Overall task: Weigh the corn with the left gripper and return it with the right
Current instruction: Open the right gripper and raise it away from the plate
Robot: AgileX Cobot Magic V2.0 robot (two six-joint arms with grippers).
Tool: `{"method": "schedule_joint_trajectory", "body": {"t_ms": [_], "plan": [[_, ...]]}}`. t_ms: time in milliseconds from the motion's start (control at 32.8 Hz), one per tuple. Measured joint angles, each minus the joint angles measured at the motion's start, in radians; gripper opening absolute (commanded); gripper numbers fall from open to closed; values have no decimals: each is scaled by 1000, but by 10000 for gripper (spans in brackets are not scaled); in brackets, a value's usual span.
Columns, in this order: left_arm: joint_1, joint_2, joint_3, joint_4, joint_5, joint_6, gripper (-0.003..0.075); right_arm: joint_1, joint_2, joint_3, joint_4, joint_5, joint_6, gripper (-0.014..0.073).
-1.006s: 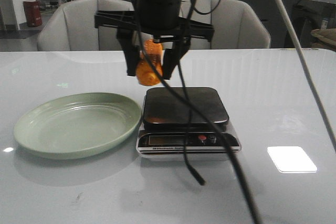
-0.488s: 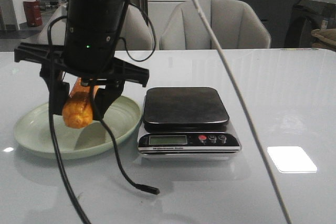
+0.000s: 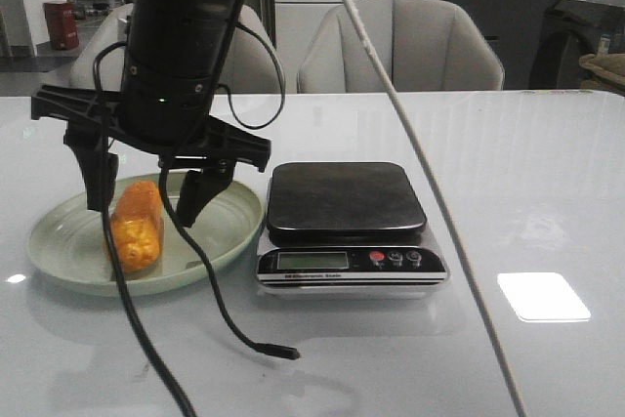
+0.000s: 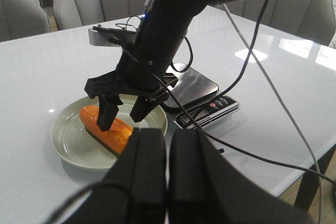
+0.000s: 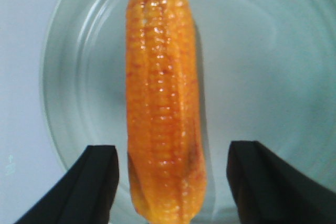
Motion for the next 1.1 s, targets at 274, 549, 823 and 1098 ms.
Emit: {"method": "schedule_joint_trajectory", "body": {"t_ms": [274, 549, 823, 1098], "plan": [[0, 0, 0, 0, 0, 0, 114, -35, -27, -73, 0, 126, -48, 543], [0, 0, 0, 0, 0, 0, 114, -61, -128, -138, 0, 309, -372, 543], [0, 0, 0, 0, 0, 0, 114, -126, -235, -136, 7, 391, -635, 543], [0, 0, 0, 0, 0, 0, 114, -249, -424, -50, 7, 397, -696, 543]]}}
